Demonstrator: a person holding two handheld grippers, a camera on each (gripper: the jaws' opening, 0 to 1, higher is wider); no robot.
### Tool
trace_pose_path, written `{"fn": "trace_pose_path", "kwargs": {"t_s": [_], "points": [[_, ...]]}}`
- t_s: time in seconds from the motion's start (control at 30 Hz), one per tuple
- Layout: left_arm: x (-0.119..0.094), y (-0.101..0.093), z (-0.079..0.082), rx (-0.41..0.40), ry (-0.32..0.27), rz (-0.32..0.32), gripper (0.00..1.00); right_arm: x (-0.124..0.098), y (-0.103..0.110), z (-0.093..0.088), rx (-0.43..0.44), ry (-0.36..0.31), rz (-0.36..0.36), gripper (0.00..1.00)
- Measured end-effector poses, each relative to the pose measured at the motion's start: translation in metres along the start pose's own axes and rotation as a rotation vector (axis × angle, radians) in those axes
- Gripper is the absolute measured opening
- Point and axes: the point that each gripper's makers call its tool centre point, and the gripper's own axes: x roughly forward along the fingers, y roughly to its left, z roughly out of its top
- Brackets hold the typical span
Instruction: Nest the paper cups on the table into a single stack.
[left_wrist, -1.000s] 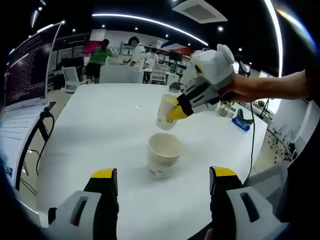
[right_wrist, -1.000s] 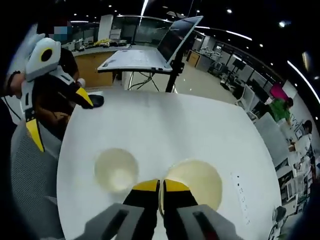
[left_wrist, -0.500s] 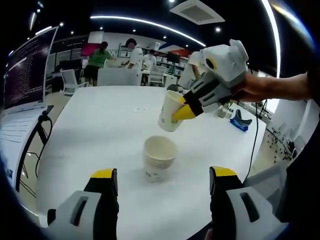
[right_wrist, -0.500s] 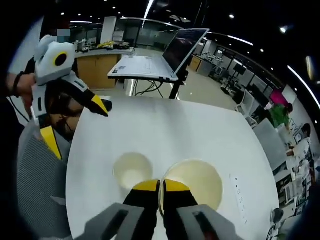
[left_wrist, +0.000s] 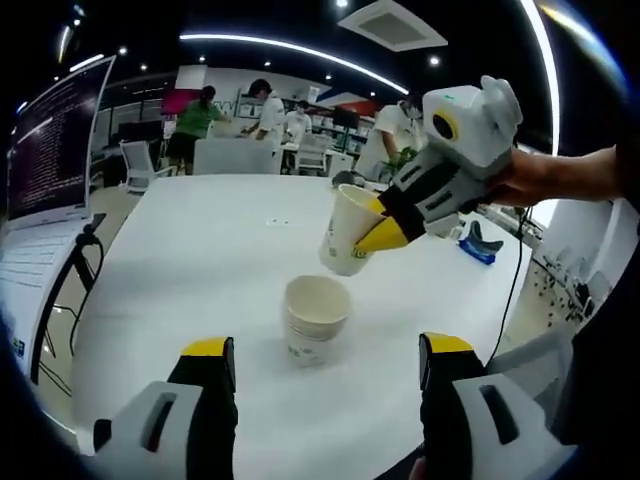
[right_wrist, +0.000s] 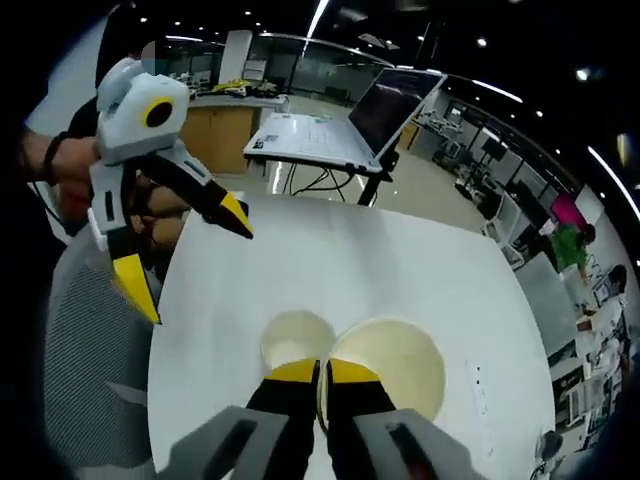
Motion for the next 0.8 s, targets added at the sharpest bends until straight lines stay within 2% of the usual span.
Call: {"fn": "trace_pose_path", "kwargs": {"t_s": [0.47,0.8], "points": [[-0.001,0.0,-0.005,-0.003,0.008,-0.002,0.73,0.013,0.025,0.025,-0.049,-0.026,0.056,0.0],[-0.003,0.005,-0.008,-0.012,0.009,0.009,0.73,0.025,0.033,0.028,-0.072,-0.016,0.09,0.0]]}}
